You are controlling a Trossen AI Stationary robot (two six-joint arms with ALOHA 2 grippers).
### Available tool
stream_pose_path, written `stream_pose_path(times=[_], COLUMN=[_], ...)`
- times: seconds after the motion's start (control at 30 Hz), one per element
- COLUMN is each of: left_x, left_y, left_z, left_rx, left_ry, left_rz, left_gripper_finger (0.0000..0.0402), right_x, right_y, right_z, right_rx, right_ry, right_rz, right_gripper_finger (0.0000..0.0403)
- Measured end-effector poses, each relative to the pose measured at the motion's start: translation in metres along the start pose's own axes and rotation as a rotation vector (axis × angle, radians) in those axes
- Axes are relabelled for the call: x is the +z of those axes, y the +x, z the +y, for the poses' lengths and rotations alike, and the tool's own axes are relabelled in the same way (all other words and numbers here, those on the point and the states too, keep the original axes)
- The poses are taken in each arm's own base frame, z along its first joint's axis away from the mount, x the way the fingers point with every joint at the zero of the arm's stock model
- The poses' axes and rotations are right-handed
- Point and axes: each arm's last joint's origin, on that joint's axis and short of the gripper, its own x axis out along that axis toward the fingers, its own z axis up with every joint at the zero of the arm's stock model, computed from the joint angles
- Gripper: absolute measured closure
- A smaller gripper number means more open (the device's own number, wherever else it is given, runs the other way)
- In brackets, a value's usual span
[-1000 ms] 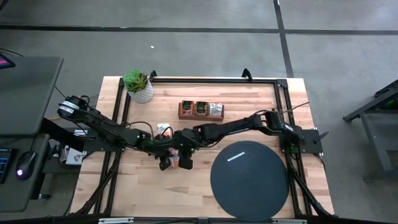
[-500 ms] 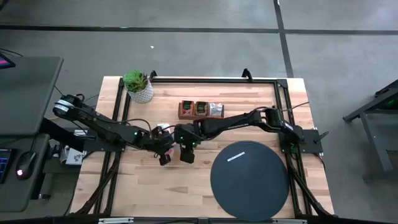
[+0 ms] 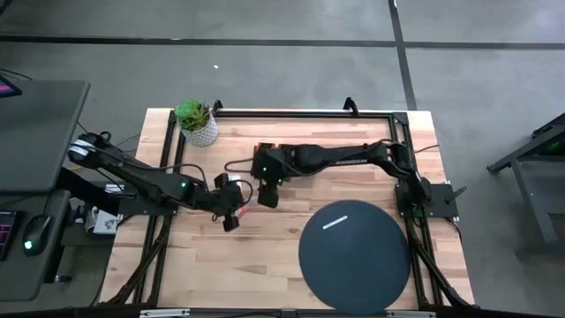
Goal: Pick & Place Tea
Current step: Put the white orange tea sachet into the right section of the wooden organizer
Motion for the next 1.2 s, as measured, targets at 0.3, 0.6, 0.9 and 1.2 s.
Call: stream_pose_path(times=[0.3,0.6,0.9,1.2], left_x=[0.016,0.019,0.019,0.019], left_y=[-0.014,-0.016,-0.016,-0.016], left_z=[0.002,0.002,0.003,0.003], left_rx=[0.091,0.117,0.127,0.134], left_ry=[0.113,0.145,0.139,0.135], left_rz=[-0.085,-0.083,-0.086,-0.089], left_gripper_finger=[0.0401,0.0401,0.0401,0.0401], right_x=[0.0,0.001,0.009,0.01], right_y=[-0.002,-0.003,-0.004,-0.004], right_z=[-0.002,-0.003,-0.002,-0.002], right_rx=[0.254,0.344,0.39,0.398], right_ry=[-0.036,-0.04,-0.025,-0.017], right_rz=[0.035,0.031,-0.035,-0.051], right_gripper_finger=[0.0207,0.0207,0.0207,0.0222])
